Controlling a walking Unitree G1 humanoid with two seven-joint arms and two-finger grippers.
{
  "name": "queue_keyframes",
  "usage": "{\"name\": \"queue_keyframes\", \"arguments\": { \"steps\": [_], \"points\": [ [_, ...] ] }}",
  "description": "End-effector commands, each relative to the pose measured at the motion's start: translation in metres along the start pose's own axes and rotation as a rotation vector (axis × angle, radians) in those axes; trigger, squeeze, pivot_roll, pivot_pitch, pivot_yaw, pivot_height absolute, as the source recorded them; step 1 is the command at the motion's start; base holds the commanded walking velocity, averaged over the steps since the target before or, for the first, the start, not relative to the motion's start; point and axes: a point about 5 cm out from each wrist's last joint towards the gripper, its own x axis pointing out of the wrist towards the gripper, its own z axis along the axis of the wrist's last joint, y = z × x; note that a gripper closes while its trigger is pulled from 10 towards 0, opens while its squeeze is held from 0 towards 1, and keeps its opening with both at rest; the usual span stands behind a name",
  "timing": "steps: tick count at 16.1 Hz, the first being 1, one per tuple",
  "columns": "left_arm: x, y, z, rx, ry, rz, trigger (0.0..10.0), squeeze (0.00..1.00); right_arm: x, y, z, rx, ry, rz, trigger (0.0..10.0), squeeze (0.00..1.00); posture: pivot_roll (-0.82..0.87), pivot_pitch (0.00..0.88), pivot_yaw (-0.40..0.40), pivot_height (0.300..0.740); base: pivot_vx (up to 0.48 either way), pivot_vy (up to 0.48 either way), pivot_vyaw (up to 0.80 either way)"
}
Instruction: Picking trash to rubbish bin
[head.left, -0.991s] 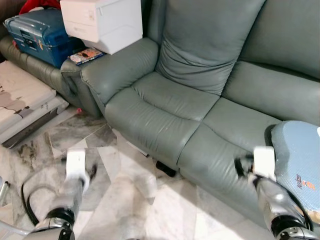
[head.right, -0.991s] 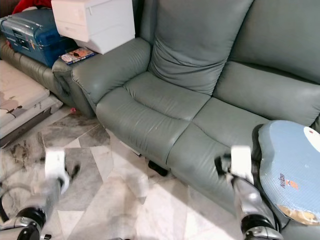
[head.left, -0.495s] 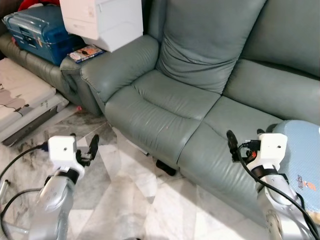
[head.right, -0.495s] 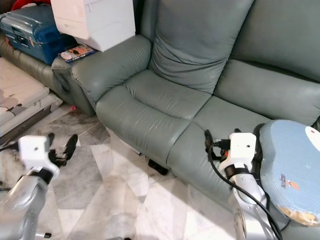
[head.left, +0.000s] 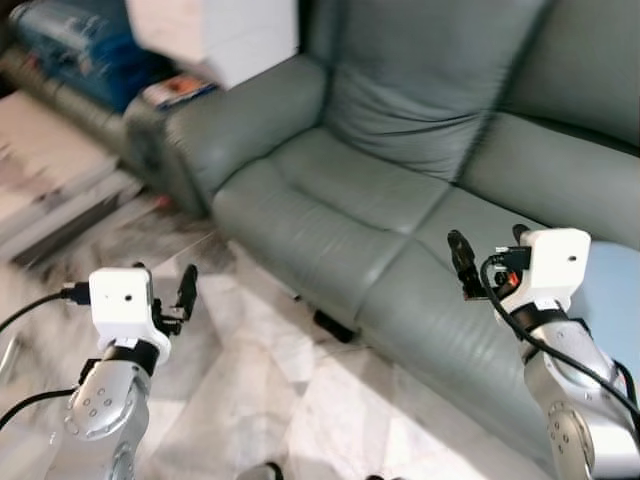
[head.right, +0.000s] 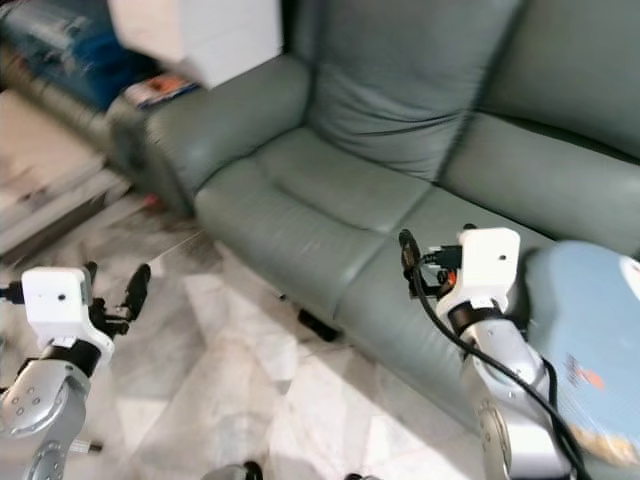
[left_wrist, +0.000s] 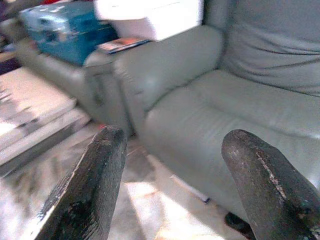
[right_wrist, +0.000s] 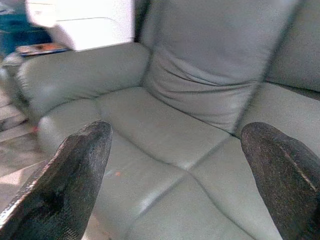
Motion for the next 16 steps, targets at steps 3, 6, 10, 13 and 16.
{"name": "queue_keyframes", "arguments": {
  "steps": [3, 6, 10, 13, 16],
  "points": [
    [0.002, -0.006, 0.003, -0.002, 0.011, 0.013, 10.0, 0.00, 0.001, 0.005, 0.005, 0.008, 0.002, 0.025, 10.0, 0.00, 0.03, 0.108, -0.002, 0.740, 0.000, 0.000, 0.80],
    [0.009, -0.011, 0.008, 0.006, 0.001, 0.019, 10.0, 0.00, 0.002, 0.009, 0.009, 0.006, 0.002, 0.051, 10.0, 0.00, 0.02, 0.101, -0.004, 0.740, 0.000, 0.000, 0.80],
    [0.013, -0.017, 0.010, -0.002, -0.004, 0.011, 10.0, 0.00, 0.002, 0.013, 0.014, -0.001, -0.009, 0.076, 10.0, 0.00, 0.01, 0.100, -0.011, 0.740, 0.000, 0.000, 0.80],
    [0.015, -0.023, 0.012, -0.002, -0.012, 0.008, 10.0, 0.00, 0.003, 0.016, 0.018, -0.005, -0.018, 0.091, 10.0, 0.00, 0.00, 0.099, -0.011, 0.740, 0.000, 0.000, 0.80],
    [0.020, -0.023, 0.016, -0.005, -0.027, 0.022, 10.0, 0.00, 0.004, 0.018, 0.020, -0.009, -0.023, 0.102, 10.0, 0.00, 0.00, 0.097, -0.013, 0.740, 0.000, 0.000, 0.80]
  ]
}}
